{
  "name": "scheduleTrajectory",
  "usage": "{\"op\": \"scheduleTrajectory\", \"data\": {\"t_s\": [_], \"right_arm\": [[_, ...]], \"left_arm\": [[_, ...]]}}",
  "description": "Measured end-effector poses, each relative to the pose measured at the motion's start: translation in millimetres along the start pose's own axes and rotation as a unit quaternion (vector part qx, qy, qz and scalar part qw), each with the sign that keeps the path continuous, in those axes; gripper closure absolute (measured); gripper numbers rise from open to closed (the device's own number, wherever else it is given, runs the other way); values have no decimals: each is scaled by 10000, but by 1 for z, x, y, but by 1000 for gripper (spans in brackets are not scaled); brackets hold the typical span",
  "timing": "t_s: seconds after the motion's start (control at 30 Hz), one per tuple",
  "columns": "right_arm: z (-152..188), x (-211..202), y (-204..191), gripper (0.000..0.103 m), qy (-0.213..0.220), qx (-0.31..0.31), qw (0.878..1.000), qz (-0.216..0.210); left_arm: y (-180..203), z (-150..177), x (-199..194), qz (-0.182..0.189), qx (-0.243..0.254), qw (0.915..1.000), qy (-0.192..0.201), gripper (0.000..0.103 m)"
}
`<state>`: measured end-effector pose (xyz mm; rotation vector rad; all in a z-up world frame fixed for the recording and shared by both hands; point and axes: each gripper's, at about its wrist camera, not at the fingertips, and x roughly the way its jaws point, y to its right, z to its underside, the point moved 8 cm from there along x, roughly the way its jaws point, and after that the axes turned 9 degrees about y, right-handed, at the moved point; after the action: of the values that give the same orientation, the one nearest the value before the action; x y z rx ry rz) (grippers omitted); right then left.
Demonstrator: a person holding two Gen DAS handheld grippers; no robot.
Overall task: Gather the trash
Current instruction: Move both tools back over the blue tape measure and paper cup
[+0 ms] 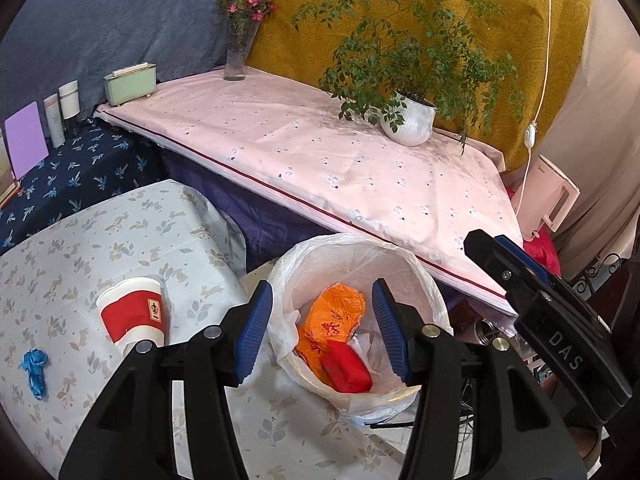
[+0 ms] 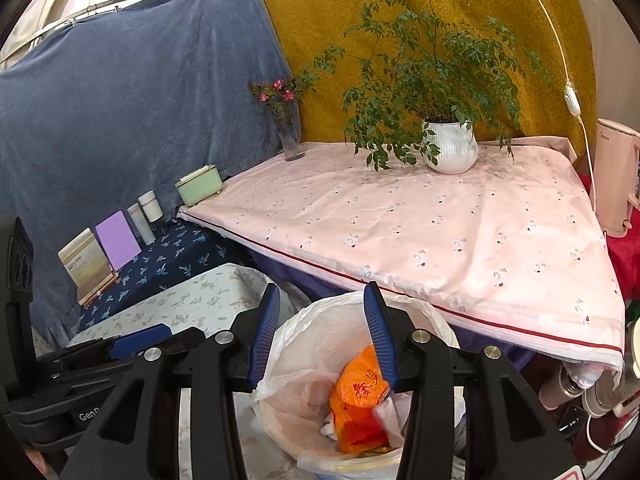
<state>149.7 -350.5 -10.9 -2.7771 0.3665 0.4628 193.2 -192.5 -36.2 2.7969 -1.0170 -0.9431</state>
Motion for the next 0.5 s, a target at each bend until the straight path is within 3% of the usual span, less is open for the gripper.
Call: {"op": "scheduleTrajectory", "data": {"t_s": [0.23,0.5], "right_arm": [[1,-2,-14,59,-21,-66,9999,-123],[9,1,-53,50,-115,-253,9987,-431]], "left_arm": [[-21,1,-8,-191,-88,9997,86,46],[-72,7,-24,-645,-389,9969,217,34]]}}
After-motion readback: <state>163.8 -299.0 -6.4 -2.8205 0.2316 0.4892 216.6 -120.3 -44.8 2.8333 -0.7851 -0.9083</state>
